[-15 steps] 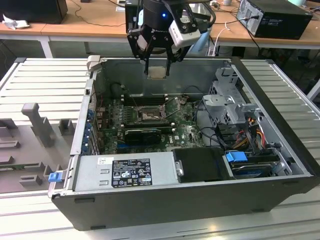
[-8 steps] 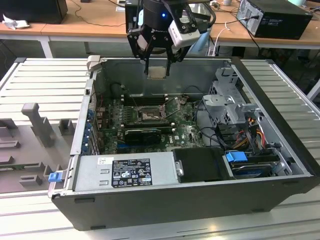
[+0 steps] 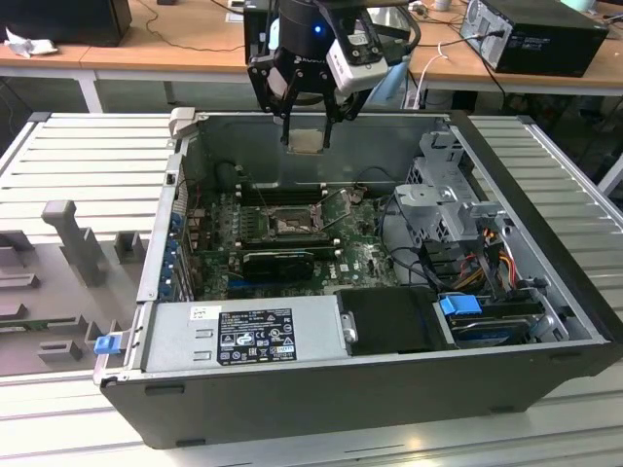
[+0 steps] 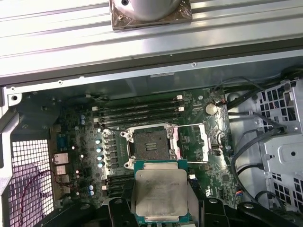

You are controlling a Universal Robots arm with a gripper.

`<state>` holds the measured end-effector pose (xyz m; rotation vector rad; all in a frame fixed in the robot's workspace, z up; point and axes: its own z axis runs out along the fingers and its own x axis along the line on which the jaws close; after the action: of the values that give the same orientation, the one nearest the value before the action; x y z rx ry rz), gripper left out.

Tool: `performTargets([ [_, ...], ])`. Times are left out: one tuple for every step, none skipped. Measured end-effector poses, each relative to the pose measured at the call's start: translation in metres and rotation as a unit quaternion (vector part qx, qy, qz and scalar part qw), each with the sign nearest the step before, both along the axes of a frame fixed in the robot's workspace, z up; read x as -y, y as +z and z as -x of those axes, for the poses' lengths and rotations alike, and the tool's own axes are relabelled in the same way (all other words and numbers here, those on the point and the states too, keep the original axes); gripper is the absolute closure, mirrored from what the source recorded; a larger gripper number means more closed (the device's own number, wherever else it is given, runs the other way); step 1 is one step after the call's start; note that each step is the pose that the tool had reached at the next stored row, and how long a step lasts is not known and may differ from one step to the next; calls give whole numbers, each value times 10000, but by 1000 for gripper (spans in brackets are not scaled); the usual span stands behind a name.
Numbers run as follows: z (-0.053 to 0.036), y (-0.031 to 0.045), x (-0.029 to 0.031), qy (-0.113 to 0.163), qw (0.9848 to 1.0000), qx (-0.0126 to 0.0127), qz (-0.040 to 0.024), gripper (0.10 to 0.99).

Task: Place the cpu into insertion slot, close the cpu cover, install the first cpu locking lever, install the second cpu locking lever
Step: 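Place the cpu into insertion slot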

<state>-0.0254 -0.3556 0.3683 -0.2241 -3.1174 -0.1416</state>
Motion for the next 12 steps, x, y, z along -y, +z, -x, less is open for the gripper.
performTargets([
  [0,0,0,-10,10000,0,0,561],
  [0,0,0,-16,10000,0,0,561],
  [0,0,0,-21,10000,0,0,561],
  [0,0,0,-27,10000,0,0,561],
  [0,0,0,-33,10000,0,0,561],
  [0,0,0,-40,10000,0,0,561],
  [0,0,0,-47,10000,0,0,561],
  [0,0,0,-54,10000,0,0,561],
  [0,0,0,-61,10000,0,0,561],
  [0,0,0,-68,10000,0,0,561],
  [0,0,0,-76,10000,0,0,561],
  [0,0,0,-87,10000,0,0,561],
])
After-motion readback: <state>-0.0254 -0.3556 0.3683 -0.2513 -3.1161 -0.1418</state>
